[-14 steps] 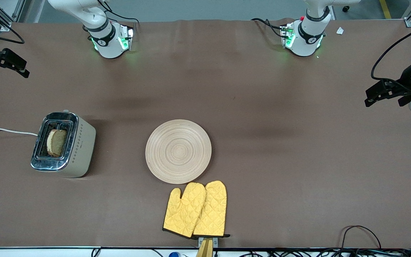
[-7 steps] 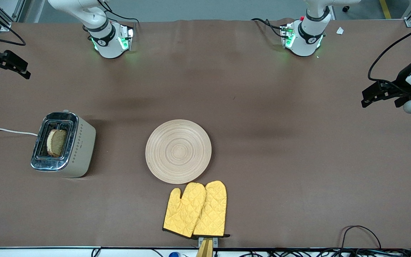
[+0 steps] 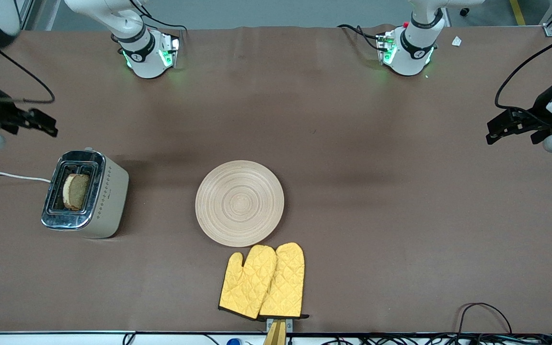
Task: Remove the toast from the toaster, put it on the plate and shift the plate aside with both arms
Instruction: 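Lower the right gripper over the toaster and grasp the toast slice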
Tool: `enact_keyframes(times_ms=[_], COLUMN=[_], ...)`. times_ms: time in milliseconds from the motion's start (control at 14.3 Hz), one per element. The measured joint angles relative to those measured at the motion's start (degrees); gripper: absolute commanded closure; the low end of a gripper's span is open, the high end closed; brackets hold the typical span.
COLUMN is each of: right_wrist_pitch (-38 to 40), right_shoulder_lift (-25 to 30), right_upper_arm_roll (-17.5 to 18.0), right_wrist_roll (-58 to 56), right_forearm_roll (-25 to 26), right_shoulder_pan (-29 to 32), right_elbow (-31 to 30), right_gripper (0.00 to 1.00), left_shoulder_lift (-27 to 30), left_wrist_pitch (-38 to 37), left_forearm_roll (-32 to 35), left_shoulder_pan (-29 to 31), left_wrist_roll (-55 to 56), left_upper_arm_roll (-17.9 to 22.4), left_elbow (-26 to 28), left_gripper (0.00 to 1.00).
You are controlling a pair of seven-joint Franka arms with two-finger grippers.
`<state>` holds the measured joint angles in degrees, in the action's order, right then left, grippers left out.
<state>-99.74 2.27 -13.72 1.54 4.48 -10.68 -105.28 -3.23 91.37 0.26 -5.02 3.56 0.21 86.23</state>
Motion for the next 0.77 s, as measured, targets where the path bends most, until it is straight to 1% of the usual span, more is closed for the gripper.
enact_keyframes(times_ms=[140, 349, 559, 629, 769], right_wrist_pitch=[-4.8, -11.4, -16.0, -17.0, -18.3], right_shoulder_lift=[-4.4, -10.4, -14.5, -15.5, -16.7], right_upper_arm_roll=[0.0, 0.0, 0.0, 0.0, 0.1], right_wrist_roll=[0.0, -2.0, -5.8, -6.3, -6.8], right_forearm_roll=[-0.4, -4.4, -7.7, -8.0, -8.1], right_shoulder_pan=[0.8, 3.1, 4.8, 4.9, 5.0], right_elbow=[-0.5, -0.6, -0.6, -0.5, -0.5], right_gripper=[0.00, 0.00, 0.00, 0.02, 0.25], left_shoulder_lift=[0.1, 0.1, 0.1, 0.1, 0.2], left_wrist_pitch=[0.0, 0.0, 0.0, 0.0, 0.0], left_forearm_roll=[0.0, 0.0, 0.0, 0.0, 0.0], left_shoulder_pan=[0.0, 0.0, 0.0, 0.0, -0.1], left_wrist_roll=[0.0, 0.0, 0.0, 0.0, 0.0], left_upper_arm_roll=[-0.3, -0.5, -0.6, -0.6, -0.7], left_elbow=[-0.3, -0.4, -0.5, -0.6, -0.7], left_gripper=[0.00, 0.00, 0.00, 0.00, 0.00])
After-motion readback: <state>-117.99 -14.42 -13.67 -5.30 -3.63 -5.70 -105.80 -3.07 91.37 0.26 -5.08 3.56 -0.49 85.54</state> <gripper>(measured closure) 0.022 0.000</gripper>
